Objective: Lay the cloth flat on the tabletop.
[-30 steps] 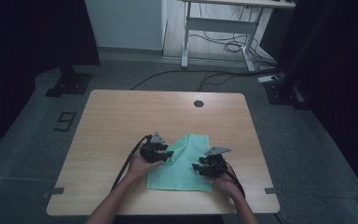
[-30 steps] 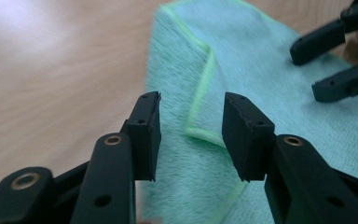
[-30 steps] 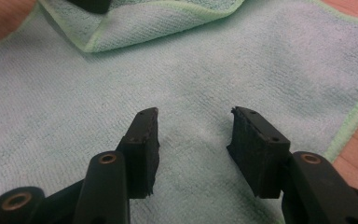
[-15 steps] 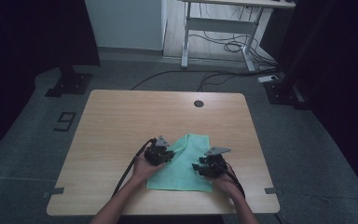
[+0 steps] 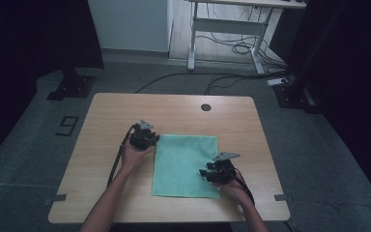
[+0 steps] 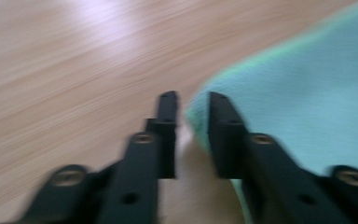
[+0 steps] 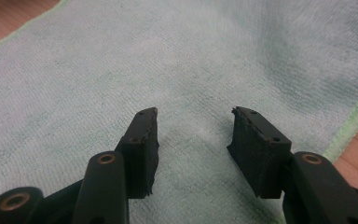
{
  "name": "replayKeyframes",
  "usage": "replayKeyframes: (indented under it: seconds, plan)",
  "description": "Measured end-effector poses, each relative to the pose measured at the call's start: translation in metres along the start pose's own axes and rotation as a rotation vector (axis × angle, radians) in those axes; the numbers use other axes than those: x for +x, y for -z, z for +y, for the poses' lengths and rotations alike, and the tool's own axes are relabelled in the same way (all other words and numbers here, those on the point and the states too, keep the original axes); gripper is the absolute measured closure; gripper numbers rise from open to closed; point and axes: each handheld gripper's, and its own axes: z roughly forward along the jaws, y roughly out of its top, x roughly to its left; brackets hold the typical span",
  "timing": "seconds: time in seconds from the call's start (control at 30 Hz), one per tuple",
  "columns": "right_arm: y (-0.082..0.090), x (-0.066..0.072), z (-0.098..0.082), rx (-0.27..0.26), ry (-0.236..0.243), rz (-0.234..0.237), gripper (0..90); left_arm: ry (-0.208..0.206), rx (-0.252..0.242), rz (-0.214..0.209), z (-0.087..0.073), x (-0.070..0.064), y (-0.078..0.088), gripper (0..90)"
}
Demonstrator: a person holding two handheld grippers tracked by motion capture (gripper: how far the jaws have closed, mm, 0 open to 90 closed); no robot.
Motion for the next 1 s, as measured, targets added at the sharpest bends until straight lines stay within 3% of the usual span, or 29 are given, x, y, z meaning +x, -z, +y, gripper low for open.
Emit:
replayKeyframes:
  seconds: [0.03,0.13,0.17,0.23,0.33,0.4,0.43,0.47,0.63,0.83,0.9,0.93,1.0]
  plan:
    - [0.000,0.000,0.000,-0.001,0.000,-0.001,50.3,0.002,0.000,0.004,-0.002,0.001,0.001,56.2]
    - [0.000,0.002,0.000,-0.002,0.007,-0.011,49.2,-0.031,-0.019,-0.009,-0.008,-0.007,0.007,52.1]
    - [0.000,0.002,0.000,-0.001,0.008,-0.011,49.1,-0.055,-0.026,-0.044,-0.013,-0.016,0.011,51.8]
    - [0.000,0.002,0.000,-0.001,0.008,-0.011,49.1,-0.059,-0.030,-0.059,-0.014,-0.019,0.011,51.8]
    - [-0.001,0.002,0.000,-0.003,-0.004,-0.014,48.4,-0.098,-0.032,-0.137,-0.021,-0.034,0.009,51.3]
    - [-0.001,0.002,0.000,-0.003,-0.006,-0.014,47.6,-0.110,-0.025,-0.164,-0.022,-0.040,0.004,50.3]
    - [-0.001,0.004,0.000,-0.002,0.000,-0.021,46.9,-0.116,-0.008,-0.148,-0.022,-0.041,0.000,48.6]
    - [-0.001,0.004,-0.001,-0.002,0.000,-0.023,47.0,-0.091,0.006,-0.114,-0.020,-0.038,-0.006,48.1]
    - [0.000,0.004,-0.001,-0.004,-0.001,-0.020,47.0,-0.067,0.021,-0.054,-0.019,-0.027,-0.011,45.8]
    - [0.000,0.002,-0.001,-0.003,-0.005,-0.006,47.1,-0.040,0.035,-0.075,-0.021,-0.014,-0.020,46.9]
    - [0.000,0.002,-0.001,-0.005,-0.005,-0.004,47.1,-0.056,0.000,-0.116,-0.020,-0.018,-0.019,47.1]
    - [0.000,0.002,-0.001,-0.005,-0.005,-0.004,47.1,-0.056,0.000,-0.116,-0.020,-0.018,-0.019,47.3]
    - [0.000,0.001,-0.001,-0.005,-0.007,0.001,47.2,-0.095,-0.032,-0.109,-0.015,-0.026,-0.019,47.3]
